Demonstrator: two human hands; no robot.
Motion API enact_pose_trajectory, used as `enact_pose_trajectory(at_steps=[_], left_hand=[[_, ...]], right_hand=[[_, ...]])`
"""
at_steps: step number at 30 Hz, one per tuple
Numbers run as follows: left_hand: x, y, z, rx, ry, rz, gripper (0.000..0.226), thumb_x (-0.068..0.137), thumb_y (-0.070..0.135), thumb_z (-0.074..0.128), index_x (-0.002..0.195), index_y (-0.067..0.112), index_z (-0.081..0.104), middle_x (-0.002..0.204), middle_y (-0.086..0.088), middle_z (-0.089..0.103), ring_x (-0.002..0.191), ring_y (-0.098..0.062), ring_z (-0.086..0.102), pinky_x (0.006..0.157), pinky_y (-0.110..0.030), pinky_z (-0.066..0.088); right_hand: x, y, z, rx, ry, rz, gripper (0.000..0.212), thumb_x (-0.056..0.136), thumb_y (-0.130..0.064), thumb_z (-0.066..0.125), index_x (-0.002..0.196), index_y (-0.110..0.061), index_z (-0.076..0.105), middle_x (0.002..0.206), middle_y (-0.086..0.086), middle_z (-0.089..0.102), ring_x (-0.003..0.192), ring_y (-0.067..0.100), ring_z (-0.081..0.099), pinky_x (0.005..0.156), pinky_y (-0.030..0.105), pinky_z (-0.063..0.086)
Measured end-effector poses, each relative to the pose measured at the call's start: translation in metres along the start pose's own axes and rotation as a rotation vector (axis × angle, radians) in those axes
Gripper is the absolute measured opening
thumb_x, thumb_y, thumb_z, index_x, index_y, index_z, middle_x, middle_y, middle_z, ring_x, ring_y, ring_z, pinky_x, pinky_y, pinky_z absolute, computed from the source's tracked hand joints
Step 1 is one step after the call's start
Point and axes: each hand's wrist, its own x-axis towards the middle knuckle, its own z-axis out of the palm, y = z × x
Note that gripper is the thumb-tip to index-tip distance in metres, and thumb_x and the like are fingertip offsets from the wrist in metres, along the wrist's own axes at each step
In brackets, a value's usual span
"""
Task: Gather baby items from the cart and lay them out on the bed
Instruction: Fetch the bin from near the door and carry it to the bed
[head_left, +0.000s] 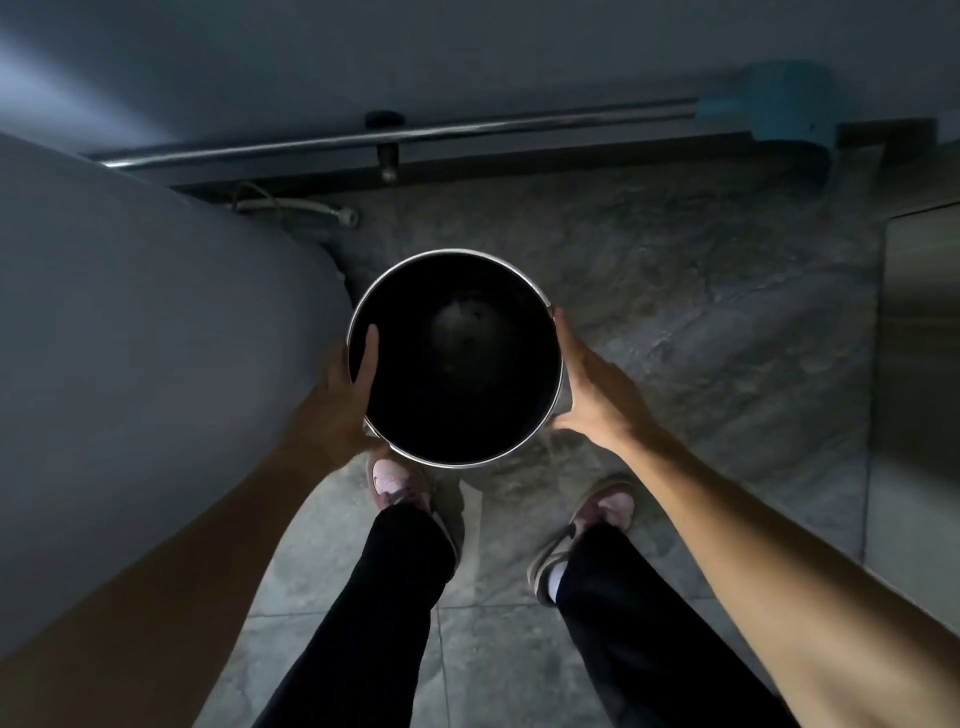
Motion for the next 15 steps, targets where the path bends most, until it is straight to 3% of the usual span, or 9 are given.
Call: enact_pose_trajectory(at_steps=[3, 7, 13, 15], left_hand=[[0.005, -0.01, 0.0, -0.012, 0.014, 0.039, 0.145, 0.059, 0.037, 0.088, 0.136, 0.031, -0.035, 0.15, -0.023, 0.01, 0.131, -0.044, 0.033, 0.094, -0.049, 0.048], [0.013, -0.013, -0.011, -0.047, 0.001, 0.061, 0.145, 0.057, 0.042, 0.087, 0.134, 0.031, -0.035, 0.142, -0.022, 0.021, 0.125, -0.04, 0.039, 0.096, -0.042, 0.045], [0.004, 0.012, -0.043, -0.112, -0.001, 0.114, 0.151, 0.052, 0.049, 0.087, 0.132, 0.04, -0.04, 0.144, 0.0, 0.01, 0.131, -0.034, 0.035, 0.093, -0.038, 0.045], [-0.012, 0.029, -0.066, -0.11, 0.036, 0.165, 0.152, 0.051, 0.052, 0.086, 0.135, 0.036, -0.039, 0.146, -0.001, 0.009, 0.13, -0.037, 0.037, 0.093, -0.033, 0.041]], right_hand=[[0.005, 0.002, 0.003, 0.043, 0.042, -0.075, 0.135, 0.052, -0.025, 0.091, 0.152, -0.012, 0.001, 0.149, 0.014, 0.039, 0.11, 0.035, 0.061, 0.072, 0.043, 0.055], [0.005, 0.005, -0.006, 0.133, 0.063, -0.032, 0.144, 0.047, -0.033, 0.091, 0.15, -0.034, -0.01, 0.147, 0.002, 0.043, 0.111, 0.031, 0.061, 0.074, 0.041, 0.053], [-0.024, 0.005, -0.051, 0.153, 0.043, 0.03, 0.145, 0.049, -0.038, 0.09, 0.148, -0.04, -0.016, 0.135, 0.009, 0.056, 0.111, 0.031, 0.061, 0.079, 0.039, 0.051], [-0.045, -0.001, -0.081, 0.177, 0.051, 0.036, 0.146, 0.049, -0.038, 0.091, 0.147, -0.042, -0.017, 0.135, 0.01, 0.055, 0.113, 0.03, 0.06, 0.081, 0.038, 0.051]])
